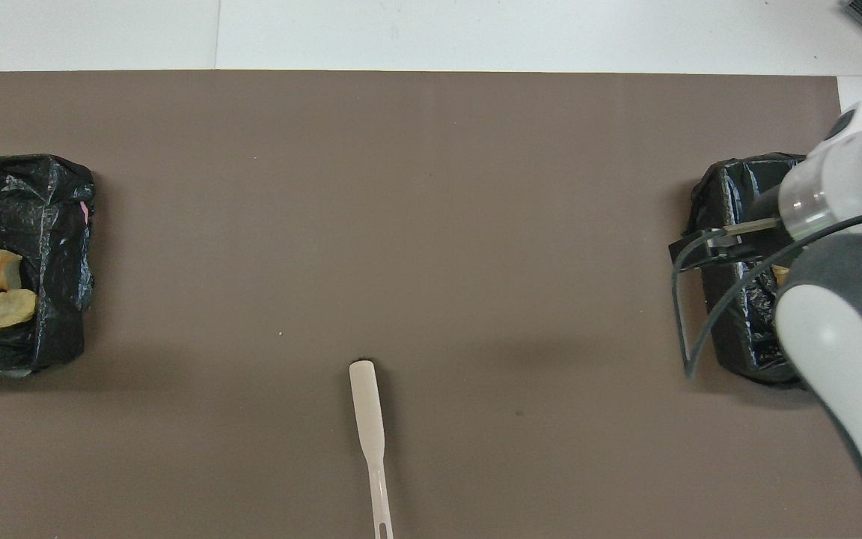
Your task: Sweep and dump trash in bin
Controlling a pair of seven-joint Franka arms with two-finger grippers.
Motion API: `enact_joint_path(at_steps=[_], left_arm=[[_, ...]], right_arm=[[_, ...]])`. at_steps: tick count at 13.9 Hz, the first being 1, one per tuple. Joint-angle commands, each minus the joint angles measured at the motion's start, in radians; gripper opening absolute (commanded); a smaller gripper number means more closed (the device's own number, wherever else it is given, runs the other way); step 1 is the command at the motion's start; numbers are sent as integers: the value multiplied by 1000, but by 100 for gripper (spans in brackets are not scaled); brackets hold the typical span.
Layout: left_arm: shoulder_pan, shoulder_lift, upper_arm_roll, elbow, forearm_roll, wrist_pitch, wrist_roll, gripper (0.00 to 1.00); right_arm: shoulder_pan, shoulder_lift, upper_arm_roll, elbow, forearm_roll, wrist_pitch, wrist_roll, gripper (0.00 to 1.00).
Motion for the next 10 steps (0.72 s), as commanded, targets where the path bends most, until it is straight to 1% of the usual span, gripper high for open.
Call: enact_joint_path(at_steps=[1,3,4,6,7,8,10], left_arm=[[-18,-39,-12,-2,-158,-78,-217,0],[-71,-56,-12,-25,-279,-139,-390,0],[-120,-80,-14,-57,-322,-156,-511,0],[-191,-111,-14,-115,-439,-156,-692,0],[-234,-119,-14,-133,-471,-156,-763,0],[-275,-127,-14,-155,-493,-147,-849,0],[-375,-131,-14,-196,-544,-113,-1040,0]], right_arm=[[-43,9,-38,16,-33,23,-52,100],[-51,-1,-78,44,-21,3,-46,100],[-58,-31,-96,48,-12,-17,-38,100],[-55,-89,-101,29,-6,-49,9,100],[-55,-114,-100,3,-4,-71,35,100],[-54,-136,-100,-25,-4,-68,34,100],[-52,-134,-98,-25,-7,-65,23,100]])
